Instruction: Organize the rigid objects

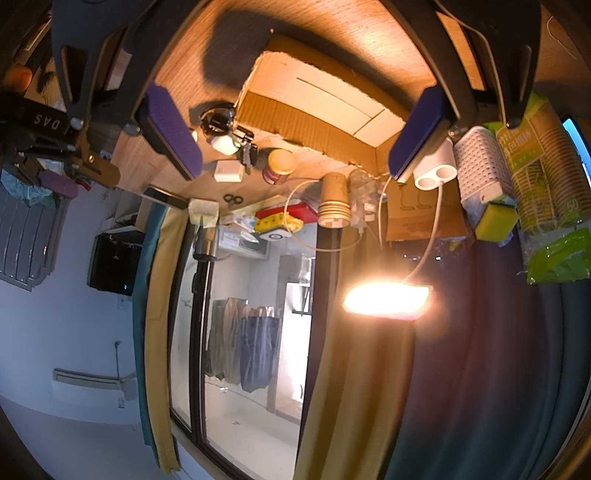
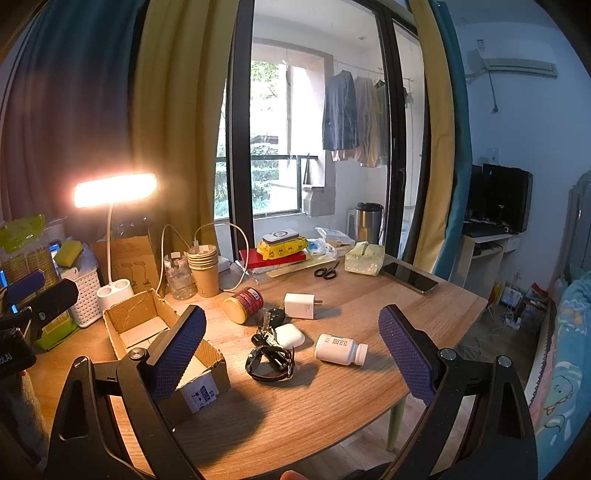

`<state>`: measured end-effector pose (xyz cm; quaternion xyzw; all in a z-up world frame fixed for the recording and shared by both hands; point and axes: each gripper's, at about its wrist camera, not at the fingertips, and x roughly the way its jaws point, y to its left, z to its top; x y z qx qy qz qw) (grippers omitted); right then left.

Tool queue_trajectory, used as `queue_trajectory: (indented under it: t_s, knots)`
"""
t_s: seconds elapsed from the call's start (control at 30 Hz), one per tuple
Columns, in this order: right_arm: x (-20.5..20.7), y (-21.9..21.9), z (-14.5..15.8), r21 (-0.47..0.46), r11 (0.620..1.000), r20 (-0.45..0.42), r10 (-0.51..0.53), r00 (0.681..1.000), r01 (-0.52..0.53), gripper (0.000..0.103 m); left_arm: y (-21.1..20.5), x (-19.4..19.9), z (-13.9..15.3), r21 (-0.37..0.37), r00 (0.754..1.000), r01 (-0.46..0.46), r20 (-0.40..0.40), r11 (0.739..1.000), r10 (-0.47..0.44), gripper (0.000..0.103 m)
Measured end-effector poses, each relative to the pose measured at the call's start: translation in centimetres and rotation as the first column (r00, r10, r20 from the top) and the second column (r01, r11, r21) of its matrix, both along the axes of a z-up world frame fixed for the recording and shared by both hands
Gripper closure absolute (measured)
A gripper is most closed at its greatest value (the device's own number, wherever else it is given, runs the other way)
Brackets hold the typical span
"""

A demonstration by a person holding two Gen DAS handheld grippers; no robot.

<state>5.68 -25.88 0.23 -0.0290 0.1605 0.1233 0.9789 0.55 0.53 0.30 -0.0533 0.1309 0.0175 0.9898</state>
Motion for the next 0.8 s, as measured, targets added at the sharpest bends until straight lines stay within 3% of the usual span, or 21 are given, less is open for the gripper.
queue_trajectory:
  t_s: [0.53, 0.8]
  knots:
    - [0.8, 0.5, -0.5, 0.002, 1.000, -0.020, 0.004, 1.000, -0.004, 0.006, 0.3, 0.9, -0.5, -0.004, 1.000, -0.015, -0.022, 1.000, 0.014, 0.002]
    - [2.6, 0.1, -1.8, 0.001, 1.000, -0.059, 0.007, 0.998, -0.006, 0.006, 1.0, 2.7, -3.0, 0.000, 0.991, -0.062, -0.115, 0.998, 0.062, 0.002]
